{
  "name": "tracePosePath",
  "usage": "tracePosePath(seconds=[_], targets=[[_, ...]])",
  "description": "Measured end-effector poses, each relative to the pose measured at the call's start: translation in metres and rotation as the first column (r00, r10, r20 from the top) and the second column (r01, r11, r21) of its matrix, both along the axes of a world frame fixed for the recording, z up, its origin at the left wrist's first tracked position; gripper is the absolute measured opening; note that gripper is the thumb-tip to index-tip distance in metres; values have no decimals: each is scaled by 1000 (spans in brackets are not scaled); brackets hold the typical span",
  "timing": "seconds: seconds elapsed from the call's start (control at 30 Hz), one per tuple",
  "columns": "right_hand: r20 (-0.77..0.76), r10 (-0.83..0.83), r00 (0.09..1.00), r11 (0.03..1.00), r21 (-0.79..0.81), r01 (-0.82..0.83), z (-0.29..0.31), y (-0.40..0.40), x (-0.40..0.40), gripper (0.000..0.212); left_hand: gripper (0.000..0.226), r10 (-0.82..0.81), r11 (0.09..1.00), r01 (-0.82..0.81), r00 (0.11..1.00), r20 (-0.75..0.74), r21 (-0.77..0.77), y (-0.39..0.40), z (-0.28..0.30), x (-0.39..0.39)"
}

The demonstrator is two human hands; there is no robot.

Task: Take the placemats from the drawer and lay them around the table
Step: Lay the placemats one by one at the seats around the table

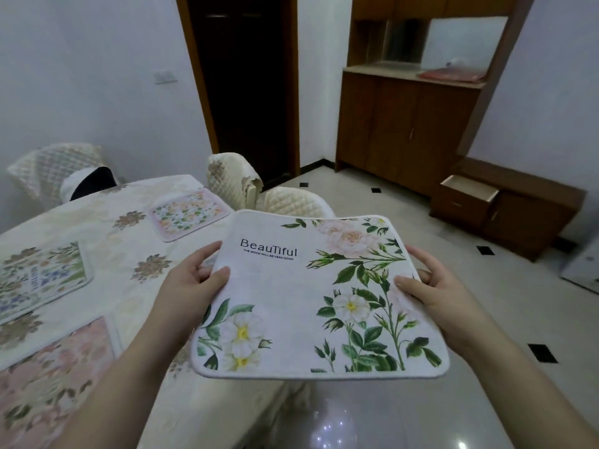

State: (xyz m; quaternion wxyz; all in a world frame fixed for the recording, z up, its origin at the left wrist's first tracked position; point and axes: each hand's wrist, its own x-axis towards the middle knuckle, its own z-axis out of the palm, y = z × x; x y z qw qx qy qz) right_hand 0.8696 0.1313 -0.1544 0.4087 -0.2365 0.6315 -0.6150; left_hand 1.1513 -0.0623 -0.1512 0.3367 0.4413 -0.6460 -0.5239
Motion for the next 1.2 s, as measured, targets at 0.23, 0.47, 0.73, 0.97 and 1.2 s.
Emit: tracePosePath(seconds=[0.23,0.47,0.73,0.97,1.2], targets=[[5,-133,991,991,-8,133,-2,62,-98,52,43,-119,993,119,993,2,3,38,5,-124],[25,-254,967,967,-26,254,4,106,-169,48,42,-228,973,230,973,-44,25,63,16,-223],[27,-331,943,943,-36,331,7,116,-221,47,41,-293,956,294,955,-39,20,46,7,-295],[0,-350,937,936,-36,349,5,61,-256,46,41,-284,958,285,958,-39,28,-9,-2,-336],[-43,-370,928,929,-44,368,2,-24,-291,49,40,-254,965,255,967,34,-51,-90,-7,-373]])
